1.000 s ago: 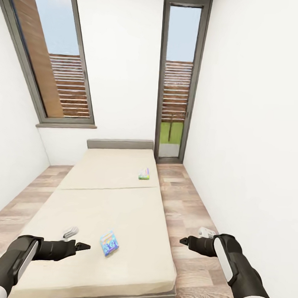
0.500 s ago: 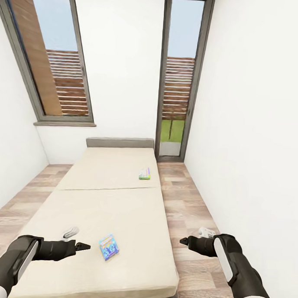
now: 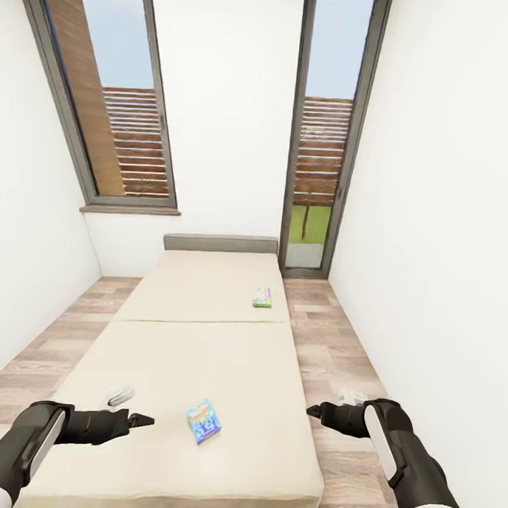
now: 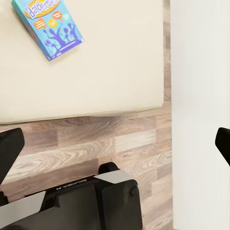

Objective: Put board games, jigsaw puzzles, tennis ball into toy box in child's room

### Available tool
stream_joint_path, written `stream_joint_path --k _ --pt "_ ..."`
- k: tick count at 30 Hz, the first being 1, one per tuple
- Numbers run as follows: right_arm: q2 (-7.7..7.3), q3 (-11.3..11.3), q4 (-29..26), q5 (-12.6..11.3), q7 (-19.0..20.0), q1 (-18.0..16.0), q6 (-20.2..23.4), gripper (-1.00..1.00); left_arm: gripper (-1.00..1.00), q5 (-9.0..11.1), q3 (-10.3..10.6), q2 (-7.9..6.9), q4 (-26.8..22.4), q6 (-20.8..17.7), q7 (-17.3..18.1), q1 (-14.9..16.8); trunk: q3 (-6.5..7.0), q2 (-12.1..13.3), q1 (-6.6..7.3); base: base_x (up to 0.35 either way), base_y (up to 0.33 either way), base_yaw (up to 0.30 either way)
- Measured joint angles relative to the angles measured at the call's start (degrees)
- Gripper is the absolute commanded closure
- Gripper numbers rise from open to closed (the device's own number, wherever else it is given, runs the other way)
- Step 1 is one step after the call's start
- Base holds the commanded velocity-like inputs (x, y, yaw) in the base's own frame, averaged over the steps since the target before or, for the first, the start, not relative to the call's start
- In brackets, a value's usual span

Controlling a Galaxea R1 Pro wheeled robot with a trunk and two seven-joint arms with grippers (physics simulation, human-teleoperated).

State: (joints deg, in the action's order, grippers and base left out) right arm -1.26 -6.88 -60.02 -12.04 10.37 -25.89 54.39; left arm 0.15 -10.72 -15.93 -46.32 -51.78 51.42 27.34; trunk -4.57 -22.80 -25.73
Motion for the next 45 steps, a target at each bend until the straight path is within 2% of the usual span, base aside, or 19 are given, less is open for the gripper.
stream_joint_path --k 7,14,18,45 --pt "-0.05 -0.23 -0.01 -0.12 0.01 0.01 -0.18 -1.00 -1.00 -0.01 0.06 0.05 0.02 0.01 -0.06 0.02 0.00 0.01 0.00 0.194 0.063 0.106" --pt "-0.13 -0.32 0.02 -0.61 -0.03 0.01 -3.70 -1.00 -1.00 -0.04 0.03 0.03 0.03 0.02 -0.09 0.03 0.00 0.00 0.01 0.176 0.009 0.014" --pt "-0.20 -0.37 0.03 -0.85 0.06 0.01 -4.22 -1.00 -1.00 -0.02 0.07 0.07 0.03 0.06 -0.08 0.01 0.00 0.01 0.01 0.257 0.002 0.003" --pt "-0.28 -0.40 0.03 -1.21 0.56 0.01 -4.48 -1.00 -1.00 -0.01 0.10 0.10 0.03 0.05 -0.09 -0.01 0.00 0.01 0.01 0.147 0.000 0.000"
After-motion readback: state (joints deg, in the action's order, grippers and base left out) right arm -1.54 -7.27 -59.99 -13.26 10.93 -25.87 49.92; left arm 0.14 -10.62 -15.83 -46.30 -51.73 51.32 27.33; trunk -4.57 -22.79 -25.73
